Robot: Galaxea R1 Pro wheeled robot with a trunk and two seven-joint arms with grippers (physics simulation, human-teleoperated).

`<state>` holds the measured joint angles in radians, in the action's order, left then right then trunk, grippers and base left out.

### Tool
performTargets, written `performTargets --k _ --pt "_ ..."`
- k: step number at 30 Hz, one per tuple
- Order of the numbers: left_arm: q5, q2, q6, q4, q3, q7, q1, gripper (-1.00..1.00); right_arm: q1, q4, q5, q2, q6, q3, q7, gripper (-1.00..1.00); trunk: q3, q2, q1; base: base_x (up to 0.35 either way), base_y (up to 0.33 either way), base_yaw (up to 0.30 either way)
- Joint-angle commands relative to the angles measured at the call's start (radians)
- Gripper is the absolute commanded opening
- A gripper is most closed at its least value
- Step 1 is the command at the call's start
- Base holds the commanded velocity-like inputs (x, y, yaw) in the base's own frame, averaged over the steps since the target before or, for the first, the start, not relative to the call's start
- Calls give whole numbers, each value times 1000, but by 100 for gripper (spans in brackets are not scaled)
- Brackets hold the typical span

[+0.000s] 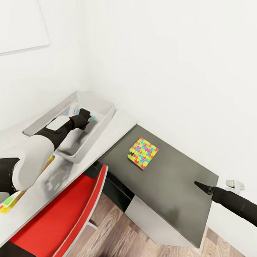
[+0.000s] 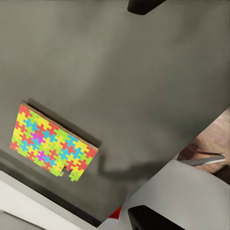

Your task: Put all the toys in the child's room - the three board games (two on the bed and one on the table), the two jigsaw puzzles on the table, and the tennis ball on the table - inside the toy box on the table in the child's room.

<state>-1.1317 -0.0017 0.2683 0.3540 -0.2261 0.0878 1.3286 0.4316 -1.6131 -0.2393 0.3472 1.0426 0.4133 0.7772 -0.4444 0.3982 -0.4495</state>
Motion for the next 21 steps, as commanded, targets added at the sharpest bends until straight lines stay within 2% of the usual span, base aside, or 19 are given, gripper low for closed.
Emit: performTargets --k 1,10,21 --pt "-9 1 6 2 -2 8 5 -100 1 0 3 0 5 1 6 100 -3 2 0 0 0 0" --pt "-8 5 31 3 1 4 48 -100 1 0 3 -2 5 -1 5 100 -14 2 0 0 0 0" --pt "-7 -1 29 14 9 6 44 -100 1 0 3 -3 5 -2 5 100 -16 2 0 0 0 0"
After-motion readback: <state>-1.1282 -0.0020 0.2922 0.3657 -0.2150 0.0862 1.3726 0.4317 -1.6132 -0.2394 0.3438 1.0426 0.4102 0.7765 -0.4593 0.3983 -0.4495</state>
